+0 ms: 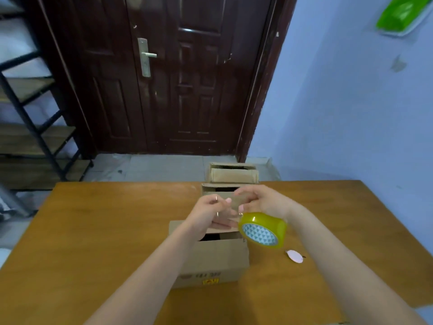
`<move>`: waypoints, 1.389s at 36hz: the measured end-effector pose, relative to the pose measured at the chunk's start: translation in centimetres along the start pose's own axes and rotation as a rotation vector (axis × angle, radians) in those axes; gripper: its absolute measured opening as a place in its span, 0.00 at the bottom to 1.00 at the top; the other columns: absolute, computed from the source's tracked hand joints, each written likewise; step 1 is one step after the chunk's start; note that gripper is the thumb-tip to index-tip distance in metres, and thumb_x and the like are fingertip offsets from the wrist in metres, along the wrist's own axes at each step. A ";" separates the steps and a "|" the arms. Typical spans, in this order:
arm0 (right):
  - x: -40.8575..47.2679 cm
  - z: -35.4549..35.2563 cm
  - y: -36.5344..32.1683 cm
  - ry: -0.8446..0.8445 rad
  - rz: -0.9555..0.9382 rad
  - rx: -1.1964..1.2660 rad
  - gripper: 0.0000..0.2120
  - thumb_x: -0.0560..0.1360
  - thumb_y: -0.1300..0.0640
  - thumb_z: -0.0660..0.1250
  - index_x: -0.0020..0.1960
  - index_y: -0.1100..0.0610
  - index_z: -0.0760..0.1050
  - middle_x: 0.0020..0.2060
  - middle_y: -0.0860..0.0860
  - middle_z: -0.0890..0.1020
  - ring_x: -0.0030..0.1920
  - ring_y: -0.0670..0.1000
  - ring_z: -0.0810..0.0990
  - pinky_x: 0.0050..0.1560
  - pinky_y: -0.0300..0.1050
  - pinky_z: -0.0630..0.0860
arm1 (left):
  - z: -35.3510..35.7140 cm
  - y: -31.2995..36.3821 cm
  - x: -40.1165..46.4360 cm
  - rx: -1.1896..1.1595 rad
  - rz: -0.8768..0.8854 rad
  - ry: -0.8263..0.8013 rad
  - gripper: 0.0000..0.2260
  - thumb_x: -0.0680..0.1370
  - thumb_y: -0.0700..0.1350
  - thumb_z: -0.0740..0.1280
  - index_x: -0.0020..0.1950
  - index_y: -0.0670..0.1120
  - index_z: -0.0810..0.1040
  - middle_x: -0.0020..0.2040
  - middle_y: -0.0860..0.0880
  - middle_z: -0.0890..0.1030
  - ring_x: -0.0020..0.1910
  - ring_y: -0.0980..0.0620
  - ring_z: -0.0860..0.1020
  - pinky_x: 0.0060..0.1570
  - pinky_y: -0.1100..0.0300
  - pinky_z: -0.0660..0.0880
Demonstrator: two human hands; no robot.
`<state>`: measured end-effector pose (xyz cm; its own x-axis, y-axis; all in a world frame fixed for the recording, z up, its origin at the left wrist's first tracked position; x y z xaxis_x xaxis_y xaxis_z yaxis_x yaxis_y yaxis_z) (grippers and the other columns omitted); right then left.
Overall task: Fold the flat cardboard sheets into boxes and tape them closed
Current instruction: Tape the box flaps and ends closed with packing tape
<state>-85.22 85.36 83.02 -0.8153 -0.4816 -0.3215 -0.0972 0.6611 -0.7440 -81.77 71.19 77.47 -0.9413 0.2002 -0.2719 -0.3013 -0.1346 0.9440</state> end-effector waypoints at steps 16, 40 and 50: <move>0.7 1.0 0.8 -0.038 -0.199 0.687 0.34 0.58 0.40 0.78 0.58 0.58 0.77 0.51 0.53 0.83 0.50 0.51 0.81 0.48 0.42 0.79 | -6.1 1.2 -1.6 -0.438 -0.028 0.274 0.09 0.80 0.46 0.62 0.45 0.42 0.75 0.41 0.48 0.85 0.31 0.49 0.82 0.33 0.54 0.80; 1.2 -2.2 3.6 0.142 0.014 -0.667 0.23 0.70 0.37 0.67 0.53 0.54 0.79 0.46 0.50 0.83 0.44 0.49 0.80 0.46 0.44 0.79 | -8.9 -1.0 -4.5 0.087 -0.052 0.655 0.10 0.78 0.44 0.66 0.41 0.40 0.79 0.35 0.44 0.83 0.33 0.48 0.81 0.40 0.54 0.75; -1.1 -3.7 7.1 0.123 -0.116 0.131 0.23 0.63 0.33 0.66 0.26 0.53 0.68 0.23 0.47 0.68 0.26 0.46 0.68 0.30 0.33 0.64 | -10.7 -5.4 -5.6 0.032 -0.183 0.711 0.10 0.77 0.46 0.68 0.51 0.40 0.79 0.45 0.45 0.84 0.43 0.45 0.83 0.42 0.53 0.76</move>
<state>-87.13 92.68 80.25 -0.8672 -0.4712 -0.1611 -0.1259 0.5206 -0.8445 -76.45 60.40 71.88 -0.7513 -0.4625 -0.4708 -0.4687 -0.1283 0.8740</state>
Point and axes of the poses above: each hand's wrist, its own x-axis towards the middle knuckle, its own z-axis out of the palm, y = z × x, the point moved 5 cm from there along x, towards the middle knuckle
